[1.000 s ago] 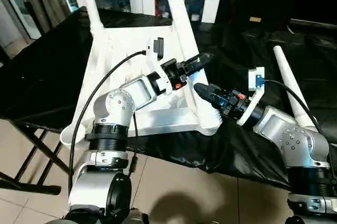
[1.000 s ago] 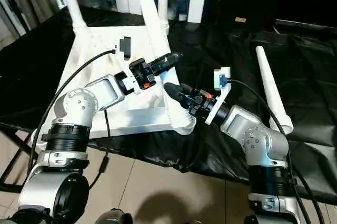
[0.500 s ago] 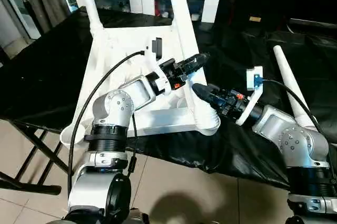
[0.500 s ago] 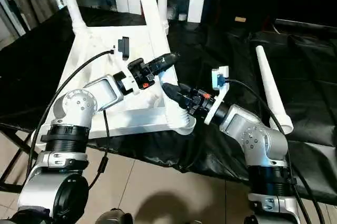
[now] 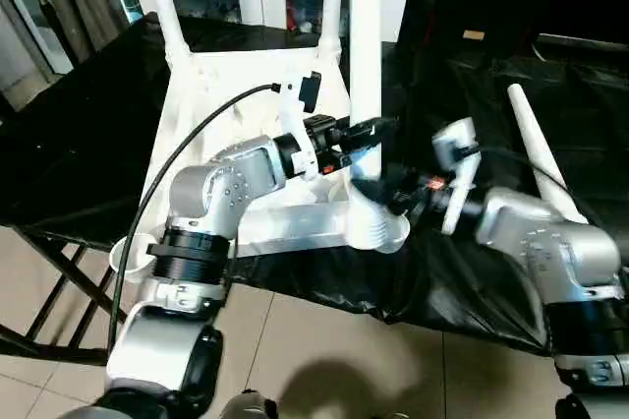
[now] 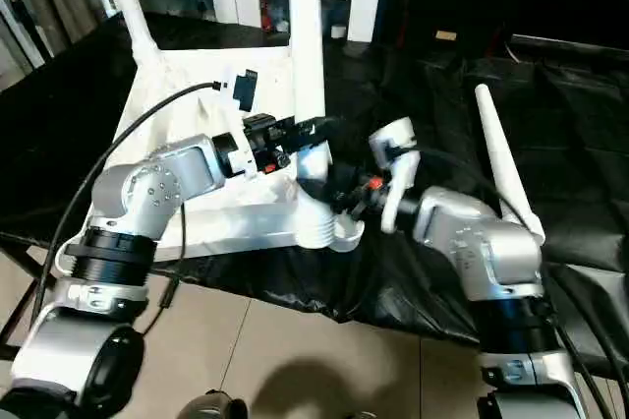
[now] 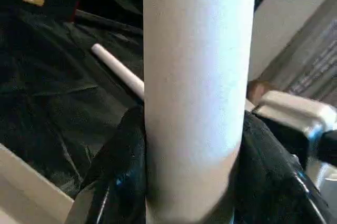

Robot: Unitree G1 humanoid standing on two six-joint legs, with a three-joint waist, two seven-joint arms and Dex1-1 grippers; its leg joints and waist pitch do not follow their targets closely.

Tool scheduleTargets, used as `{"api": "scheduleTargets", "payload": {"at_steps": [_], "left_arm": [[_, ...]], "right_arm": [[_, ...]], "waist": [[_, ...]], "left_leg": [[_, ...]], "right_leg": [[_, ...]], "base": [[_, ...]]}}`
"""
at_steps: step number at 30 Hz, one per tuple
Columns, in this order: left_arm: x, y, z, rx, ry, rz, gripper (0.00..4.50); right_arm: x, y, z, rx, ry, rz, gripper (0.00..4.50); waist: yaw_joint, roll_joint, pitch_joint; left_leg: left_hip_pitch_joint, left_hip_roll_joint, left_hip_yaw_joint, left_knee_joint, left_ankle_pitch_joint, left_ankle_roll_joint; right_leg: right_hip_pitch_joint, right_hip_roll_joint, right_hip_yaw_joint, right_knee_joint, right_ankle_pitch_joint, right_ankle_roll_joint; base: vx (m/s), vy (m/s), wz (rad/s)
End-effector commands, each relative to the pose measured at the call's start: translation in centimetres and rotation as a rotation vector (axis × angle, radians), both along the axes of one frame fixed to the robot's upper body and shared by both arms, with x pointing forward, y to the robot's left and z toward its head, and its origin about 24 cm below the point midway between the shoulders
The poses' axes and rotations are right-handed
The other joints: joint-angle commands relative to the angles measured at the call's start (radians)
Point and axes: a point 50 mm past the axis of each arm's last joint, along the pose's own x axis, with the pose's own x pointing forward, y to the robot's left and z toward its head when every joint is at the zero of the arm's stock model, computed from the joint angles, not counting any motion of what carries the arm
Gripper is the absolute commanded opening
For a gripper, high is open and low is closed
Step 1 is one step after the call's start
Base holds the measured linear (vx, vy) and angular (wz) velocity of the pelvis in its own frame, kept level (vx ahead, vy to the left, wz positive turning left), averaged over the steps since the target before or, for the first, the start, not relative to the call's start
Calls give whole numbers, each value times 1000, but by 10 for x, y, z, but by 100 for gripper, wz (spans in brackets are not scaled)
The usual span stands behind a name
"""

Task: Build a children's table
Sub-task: Pick table leg

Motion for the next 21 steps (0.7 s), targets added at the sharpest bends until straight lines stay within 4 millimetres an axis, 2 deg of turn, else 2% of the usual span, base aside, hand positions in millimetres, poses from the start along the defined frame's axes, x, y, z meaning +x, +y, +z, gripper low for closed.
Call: {"api": "scheduleTargets", "payload": {"at_steps": [1, 6, 8, 13, 21], "left_arm": [[-2, -6, 21, -3, -103, -59, 190], [-5, -7, 22, 4, -122, -100, 190], [-7, -9, 22, 5, -125, -126, 190], [-12, -13, 19, 28, -139, -186, 190], [-14, -14, 17, 38, -141, -220, 190]], "right_arm": [[3, -3, -3, -81, 26, 3, 330], [5, -3, -5, -99, 34, 20, 330], [5, -1, -4, -82, 35, 33, 330], [6, 3, -2, -72, 37, 67, 330], [3, 7, -3, -57, 33, 113, 330]], "waist": [[-6, -15, -83], [-6, -17, -83], [-6, -14, -85], [-5, -14, -86], [-5, -14, -87]], "left_leg": [[28, 40, -23, -71, -125, 11], [27, 39, -22, -70, -122, 11], [26, 39, -22, -69, -113, 17], [27, 40, -22, -67, -107, 20], [27, 39, -22, -66, -103, 20]], "right_leg": [[54, -69, 46, -74, -179, -186], [55, -70, 47, -73, -185, -184], [55, -69, 47, -70, -166, -192], [56, -69, 46, -67, -143, -206], [57, -68, 46, -66, -140, -209]], "base": [[0, 0, 0], [0, 0, 0], [0, 0, 0], [0, 0, 0], [0, 0, 0]]}}
